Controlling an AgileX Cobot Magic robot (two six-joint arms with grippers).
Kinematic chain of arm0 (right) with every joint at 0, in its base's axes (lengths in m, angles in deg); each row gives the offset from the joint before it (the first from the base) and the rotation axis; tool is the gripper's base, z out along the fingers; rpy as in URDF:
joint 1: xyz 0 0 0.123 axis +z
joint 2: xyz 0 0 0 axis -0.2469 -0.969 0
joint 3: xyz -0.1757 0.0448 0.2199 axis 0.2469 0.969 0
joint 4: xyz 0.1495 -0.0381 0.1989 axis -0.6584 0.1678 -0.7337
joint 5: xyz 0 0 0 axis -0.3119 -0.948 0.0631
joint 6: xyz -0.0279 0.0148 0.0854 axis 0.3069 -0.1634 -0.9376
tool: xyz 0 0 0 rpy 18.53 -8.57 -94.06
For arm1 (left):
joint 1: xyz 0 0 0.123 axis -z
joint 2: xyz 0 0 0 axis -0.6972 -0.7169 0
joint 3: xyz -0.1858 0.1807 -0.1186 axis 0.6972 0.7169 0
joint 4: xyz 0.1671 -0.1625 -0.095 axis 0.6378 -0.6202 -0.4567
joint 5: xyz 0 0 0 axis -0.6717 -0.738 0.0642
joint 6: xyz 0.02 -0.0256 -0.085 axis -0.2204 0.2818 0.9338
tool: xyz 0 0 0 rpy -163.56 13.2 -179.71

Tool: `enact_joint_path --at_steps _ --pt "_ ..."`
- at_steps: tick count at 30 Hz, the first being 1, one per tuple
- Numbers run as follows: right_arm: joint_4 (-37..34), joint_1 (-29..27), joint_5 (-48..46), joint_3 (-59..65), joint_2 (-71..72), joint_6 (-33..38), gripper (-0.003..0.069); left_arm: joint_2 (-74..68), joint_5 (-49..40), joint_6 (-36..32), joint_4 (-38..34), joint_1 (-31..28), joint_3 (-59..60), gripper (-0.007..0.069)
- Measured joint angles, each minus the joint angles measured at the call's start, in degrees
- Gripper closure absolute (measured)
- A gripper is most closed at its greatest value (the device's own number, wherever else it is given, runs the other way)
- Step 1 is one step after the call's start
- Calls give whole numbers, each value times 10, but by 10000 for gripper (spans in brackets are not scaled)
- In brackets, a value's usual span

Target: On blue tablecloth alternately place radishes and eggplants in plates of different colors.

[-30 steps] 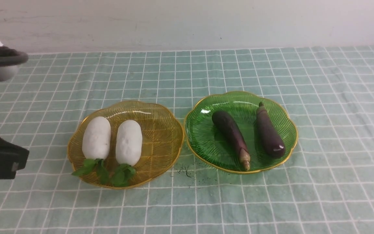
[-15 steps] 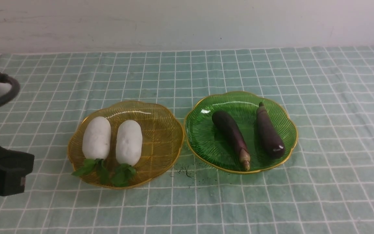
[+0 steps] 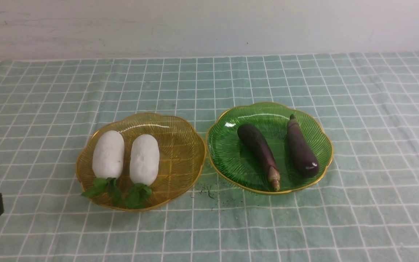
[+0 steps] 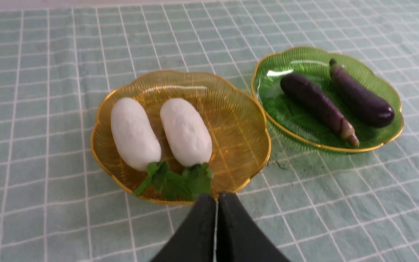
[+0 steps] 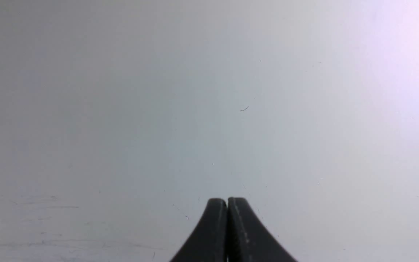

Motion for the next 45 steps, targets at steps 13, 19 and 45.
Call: enact_joint_path --at_steps 13,19,45 --pt "0 0 -2 0 0 0 671 91 -2 2 -1 0 32 632" --pt "0 0 -2 0 0 0 671 91 4 -3 10 0 38 632" --pt "0 0 -3 0 0 0 671 216 226 -5 104 -50 385 632"
